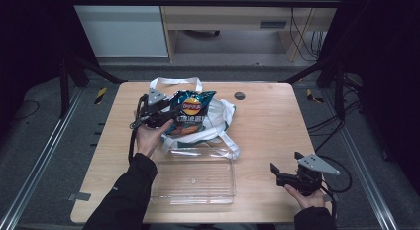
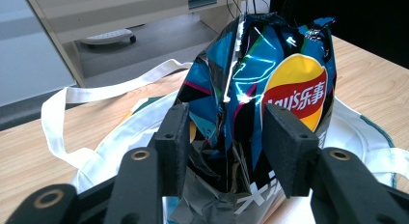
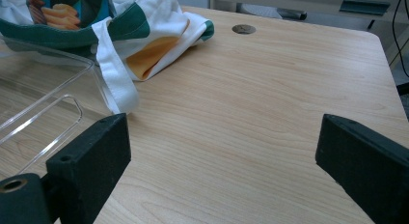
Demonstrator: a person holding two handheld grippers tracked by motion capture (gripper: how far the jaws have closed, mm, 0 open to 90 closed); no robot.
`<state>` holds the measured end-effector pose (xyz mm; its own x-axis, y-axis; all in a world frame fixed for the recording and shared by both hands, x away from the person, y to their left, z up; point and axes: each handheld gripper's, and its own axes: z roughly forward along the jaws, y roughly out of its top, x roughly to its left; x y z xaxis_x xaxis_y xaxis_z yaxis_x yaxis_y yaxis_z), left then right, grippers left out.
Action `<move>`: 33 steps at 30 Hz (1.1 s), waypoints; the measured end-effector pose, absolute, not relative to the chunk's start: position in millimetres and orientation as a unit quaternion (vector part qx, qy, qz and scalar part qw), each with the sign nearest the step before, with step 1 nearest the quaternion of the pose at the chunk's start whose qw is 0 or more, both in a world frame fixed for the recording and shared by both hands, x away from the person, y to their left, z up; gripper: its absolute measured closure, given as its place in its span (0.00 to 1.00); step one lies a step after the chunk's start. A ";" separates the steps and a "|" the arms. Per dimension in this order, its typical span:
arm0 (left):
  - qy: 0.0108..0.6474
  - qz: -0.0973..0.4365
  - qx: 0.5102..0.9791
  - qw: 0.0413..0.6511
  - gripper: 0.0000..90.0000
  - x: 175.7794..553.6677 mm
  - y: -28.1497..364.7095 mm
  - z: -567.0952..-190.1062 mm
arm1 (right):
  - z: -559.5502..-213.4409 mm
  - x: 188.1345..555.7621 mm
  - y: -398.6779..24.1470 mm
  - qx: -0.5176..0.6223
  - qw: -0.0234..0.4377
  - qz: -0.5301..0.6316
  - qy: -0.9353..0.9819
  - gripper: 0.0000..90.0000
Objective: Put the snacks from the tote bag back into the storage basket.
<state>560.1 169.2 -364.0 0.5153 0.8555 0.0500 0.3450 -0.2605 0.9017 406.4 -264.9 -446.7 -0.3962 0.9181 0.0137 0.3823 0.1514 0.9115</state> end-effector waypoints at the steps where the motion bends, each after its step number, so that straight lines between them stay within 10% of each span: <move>1: 0.405 0.279 0.743 0.455 0.61 560.6 169.0 -364.5 | -446.6 406.3 -264.9 0.465 0.293 0.457 0.700 0.06; 33: 0.436 0.260 0.734 0.451 0.99 562.0 166.9 -369.8 | -446.6 406.4 -265.1 0.466 0.291 0.459 0.698 0.06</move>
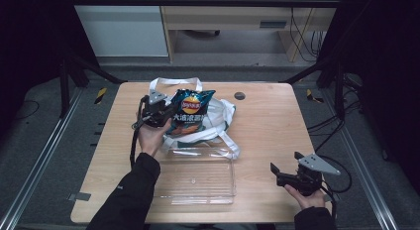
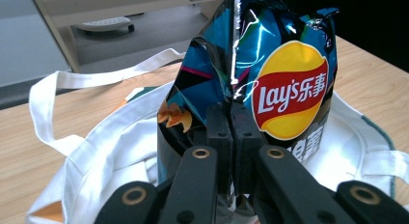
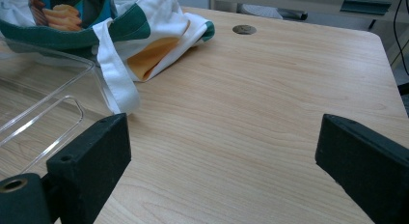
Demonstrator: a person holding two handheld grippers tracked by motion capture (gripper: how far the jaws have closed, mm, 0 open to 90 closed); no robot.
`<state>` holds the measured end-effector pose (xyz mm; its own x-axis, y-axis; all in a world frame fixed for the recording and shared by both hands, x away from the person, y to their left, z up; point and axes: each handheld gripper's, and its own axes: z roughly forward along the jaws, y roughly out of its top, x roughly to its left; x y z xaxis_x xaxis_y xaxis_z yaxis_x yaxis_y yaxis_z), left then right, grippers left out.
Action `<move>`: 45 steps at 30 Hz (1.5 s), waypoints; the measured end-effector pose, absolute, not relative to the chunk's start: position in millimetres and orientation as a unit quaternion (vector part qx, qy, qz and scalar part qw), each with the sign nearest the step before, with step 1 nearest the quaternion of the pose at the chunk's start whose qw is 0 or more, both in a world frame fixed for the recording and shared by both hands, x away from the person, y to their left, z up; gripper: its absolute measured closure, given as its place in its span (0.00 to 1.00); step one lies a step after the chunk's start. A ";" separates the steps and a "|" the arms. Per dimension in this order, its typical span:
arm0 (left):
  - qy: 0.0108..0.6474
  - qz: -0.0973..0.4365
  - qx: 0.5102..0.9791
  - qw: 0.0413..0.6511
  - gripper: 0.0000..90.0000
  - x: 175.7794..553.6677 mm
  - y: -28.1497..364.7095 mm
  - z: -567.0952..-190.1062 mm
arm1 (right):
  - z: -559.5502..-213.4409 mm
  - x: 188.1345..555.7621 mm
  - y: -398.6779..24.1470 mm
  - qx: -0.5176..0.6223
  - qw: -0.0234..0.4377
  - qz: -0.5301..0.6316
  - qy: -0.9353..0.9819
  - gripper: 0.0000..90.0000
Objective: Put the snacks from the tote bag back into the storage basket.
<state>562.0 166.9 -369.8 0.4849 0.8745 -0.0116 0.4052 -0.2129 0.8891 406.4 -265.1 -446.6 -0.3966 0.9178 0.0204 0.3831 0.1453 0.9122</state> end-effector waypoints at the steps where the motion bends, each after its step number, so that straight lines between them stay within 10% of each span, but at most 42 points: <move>1: 0.436 0.258 0.734 0.452 0.99 562.0 167.2 -369.8 | -446.6 406.4 -265.1 0.466 0.292 0.459 0.698 0.06; 45: 0.403 0.263 0.686 0.546 1.00 520.5 172.3 -337.0 | -446.2 406.2 -265.3 0.464 0.295 0.458 0.698 0.07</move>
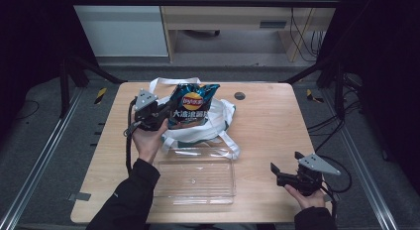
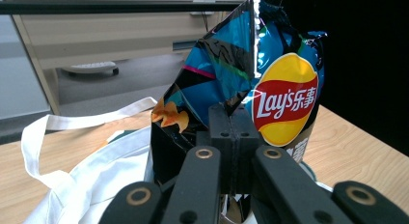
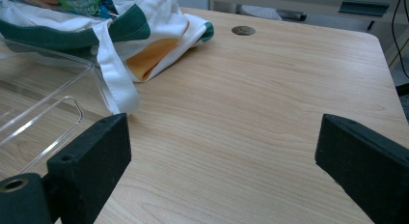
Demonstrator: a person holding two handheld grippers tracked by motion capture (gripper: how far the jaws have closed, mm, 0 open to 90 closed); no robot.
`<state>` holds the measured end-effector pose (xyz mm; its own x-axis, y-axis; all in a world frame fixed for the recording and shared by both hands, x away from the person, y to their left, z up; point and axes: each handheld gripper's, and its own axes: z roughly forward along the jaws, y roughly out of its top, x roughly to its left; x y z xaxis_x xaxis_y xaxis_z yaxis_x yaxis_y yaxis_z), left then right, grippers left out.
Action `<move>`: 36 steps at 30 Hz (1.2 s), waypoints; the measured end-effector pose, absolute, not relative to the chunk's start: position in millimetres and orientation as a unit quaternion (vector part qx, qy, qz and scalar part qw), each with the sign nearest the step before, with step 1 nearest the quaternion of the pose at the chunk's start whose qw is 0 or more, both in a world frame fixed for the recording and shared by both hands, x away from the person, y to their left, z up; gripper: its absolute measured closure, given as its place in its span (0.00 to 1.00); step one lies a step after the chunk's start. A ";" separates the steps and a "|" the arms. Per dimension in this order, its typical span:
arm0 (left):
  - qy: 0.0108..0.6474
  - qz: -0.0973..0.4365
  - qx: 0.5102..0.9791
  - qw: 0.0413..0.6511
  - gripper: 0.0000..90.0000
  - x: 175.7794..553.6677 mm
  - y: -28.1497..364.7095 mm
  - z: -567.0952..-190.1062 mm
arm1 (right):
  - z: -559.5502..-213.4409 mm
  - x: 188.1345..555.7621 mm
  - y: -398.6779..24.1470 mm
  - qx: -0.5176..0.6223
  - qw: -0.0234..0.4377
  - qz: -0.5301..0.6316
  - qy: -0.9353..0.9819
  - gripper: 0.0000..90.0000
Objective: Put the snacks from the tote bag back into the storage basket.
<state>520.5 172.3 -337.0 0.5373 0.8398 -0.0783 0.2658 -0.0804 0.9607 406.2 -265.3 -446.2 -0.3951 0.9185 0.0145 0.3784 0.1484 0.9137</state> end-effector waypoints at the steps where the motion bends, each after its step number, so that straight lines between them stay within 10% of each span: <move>1: 0.401 0.263 0.686 0.547 1.00 518.9 172.8 -335.7 | -446.2 406.3 -265.3 0.464 0.295 0.458 0.698 0.07; 36: 0.342 0.263 0.693 0.578 1.00 450.7 175.7 -298.5 | -445.6 405.5 -263.7 0.465 0.295 0.459 0.698 0.07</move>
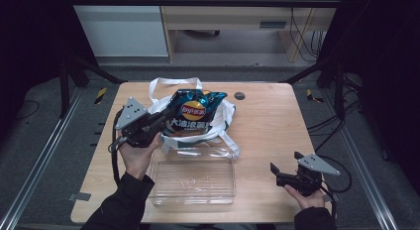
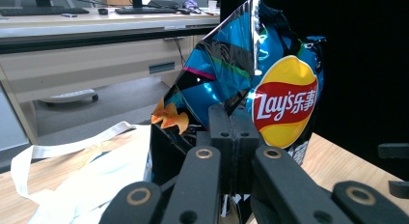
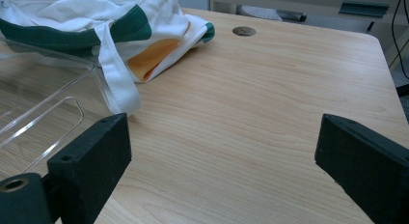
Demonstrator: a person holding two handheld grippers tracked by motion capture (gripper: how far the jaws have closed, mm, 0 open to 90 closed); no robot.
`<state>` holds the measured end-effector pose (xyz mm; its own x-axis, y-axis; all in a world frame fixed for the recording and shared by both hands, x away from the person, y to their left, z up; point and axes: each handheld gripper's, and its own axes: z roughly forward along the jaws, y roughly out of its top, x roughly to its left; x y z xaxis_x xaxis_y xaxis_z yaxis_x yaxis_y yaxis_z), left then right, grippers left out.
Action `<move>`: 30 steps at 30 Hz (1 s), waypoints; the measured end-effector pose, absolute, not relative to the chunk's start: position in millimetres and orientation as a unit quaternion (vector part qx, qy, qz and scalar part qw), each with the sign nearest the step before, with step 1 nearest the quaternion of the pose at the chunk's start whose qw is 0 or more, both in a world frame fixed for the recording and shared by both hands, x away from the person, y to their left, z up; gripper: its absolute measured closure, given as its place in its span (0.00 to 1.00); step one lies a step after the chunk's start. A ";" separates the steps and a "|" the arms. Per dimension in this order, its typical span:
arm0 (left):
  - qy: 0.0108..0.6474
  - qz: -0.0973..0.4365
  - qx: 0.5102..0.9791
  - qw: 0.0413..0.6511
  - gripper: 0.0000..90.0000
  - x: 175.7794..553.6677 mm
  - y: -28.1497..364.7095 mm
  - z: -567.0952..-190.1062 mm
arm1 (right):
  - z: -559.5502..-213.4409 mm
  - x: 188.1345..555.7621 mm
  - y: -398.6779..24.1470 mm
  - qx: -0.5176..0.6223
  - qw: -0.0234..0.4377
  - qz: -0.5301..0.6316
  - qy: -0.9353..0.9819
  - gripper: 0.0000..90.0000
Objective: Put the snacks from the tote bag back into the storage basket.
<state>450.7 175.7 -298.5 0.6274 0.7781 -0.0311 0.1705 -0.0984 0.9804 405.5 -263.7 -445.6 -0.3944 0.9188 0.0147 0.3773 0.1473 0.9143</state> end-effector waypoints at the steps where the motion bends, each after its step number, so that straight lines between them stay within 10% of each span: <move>1: 0.341 0.263 0.693 0.577 1.00 448.7 176.1 -298.3 | -445.6 405.6 -263.8 0.464 0.296 0.459 0.698 0.07; 30: 0.320 0.251 0.696 0.592 1.00 407.8 186.7 -301.4 | -445.2 405.3 -263.2 0.461 0.297 0.459 0.699 0.07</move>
